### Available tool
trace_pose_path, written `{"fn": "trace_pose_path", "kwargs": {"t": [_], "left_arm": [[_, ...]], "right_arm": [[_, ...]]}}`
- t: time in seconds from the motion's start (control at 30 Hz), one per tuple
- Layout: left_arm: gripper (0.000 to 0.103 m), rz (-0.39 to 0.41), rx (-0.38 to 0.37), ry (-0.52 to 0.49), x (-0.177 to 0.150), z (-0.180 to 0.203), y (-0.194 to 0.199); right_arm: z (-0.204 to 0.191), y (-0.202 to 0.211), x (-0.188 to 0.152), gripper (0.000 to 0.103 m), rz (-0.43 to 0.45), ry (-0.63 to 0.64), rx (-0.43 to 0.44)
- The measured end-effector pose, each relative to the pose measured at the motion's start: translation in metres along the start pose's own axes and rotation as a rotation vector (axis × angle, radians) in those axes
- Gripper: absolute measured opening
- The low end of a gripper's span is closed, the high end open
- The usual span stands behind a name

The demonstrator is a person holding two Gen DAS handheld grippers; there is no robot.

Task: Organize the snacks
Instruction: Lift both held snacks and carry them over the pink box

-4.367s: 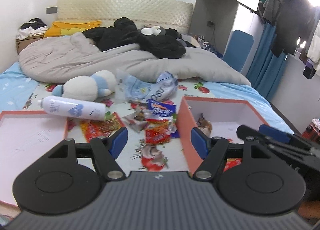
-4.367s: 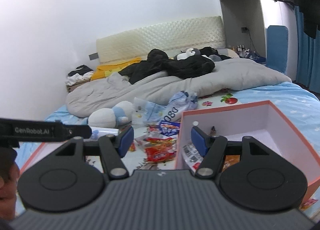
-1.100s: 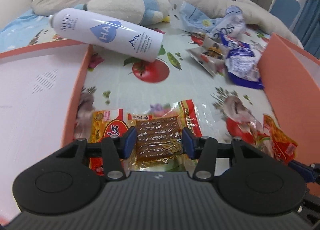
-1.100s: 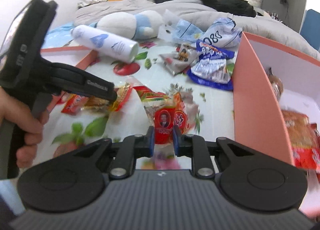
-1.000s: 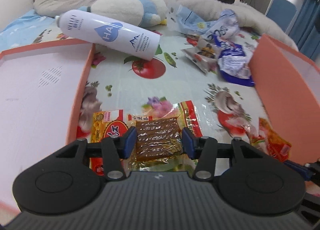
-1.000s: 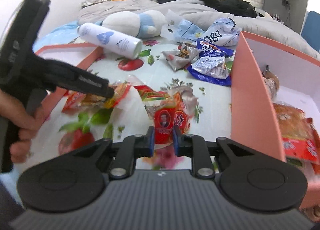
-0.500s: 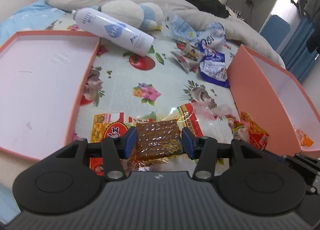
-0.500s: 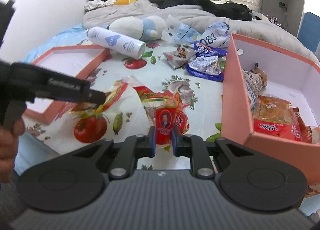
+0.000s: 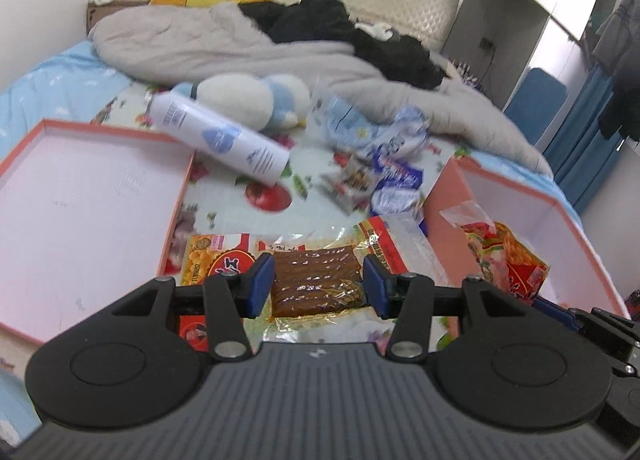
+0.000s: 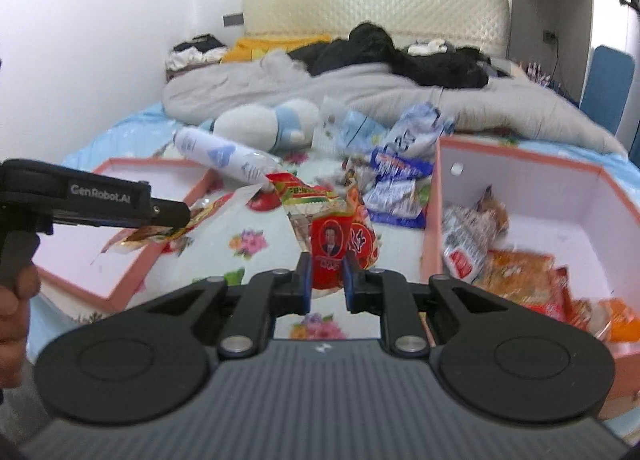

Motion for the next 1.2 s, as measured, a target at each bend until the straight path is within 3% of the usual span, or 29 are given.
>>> {"fn": "trace_pose_path", "kwargs": {"t": [0.5,0.73,0.93,0.97,1.03,1.2], "left_arm": [[0.054,0.019,-0.209,-0.106,0.055,0.116,-0.024],[0.054,-0.038,-0.301,-0.18,0.054,0.184,-0.066],[0.054,-0.115,-0.345,-0.236,0.043,0.23,-0.117],[0.053,-0.131,-0.35,-0.239,0.04,0.235,-0.126],[0.02,-0.166,-0.343,-0.241,0.034,0.241,-0.147],[0.02,-0.239,-0.338,-0.222,0.023,0.242,-0.19]], "right_arm": [[0.094,0.024,0.041,0.018,0.079,-0.111,-0.158],[0.145,0.024,0.032,0.018,0.034,-0.168,-0.231],[0.191,0.001,0.013,0.019,-0.043,-0.22,-0.265],[0.198,-0.004,0.01,0.019,-0.058,-0.227,-0.271],[0.207,-0.016,0.003,0.019,-0.089,-0.241,-0.271],[0.223,-0.046,-0.015,0.019,-0.153,-0.243,-0.264]]}}
Point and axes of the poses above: each gripper's, at about its wrist camera, not at the fingertips, and y roughly against the way its jaws point, z to its right, x to its top, the point moved 3 cm from there along -y, roughly the way its jaws point, and after that the axes turned 11 degrees about -x, right-handed, at the moved point
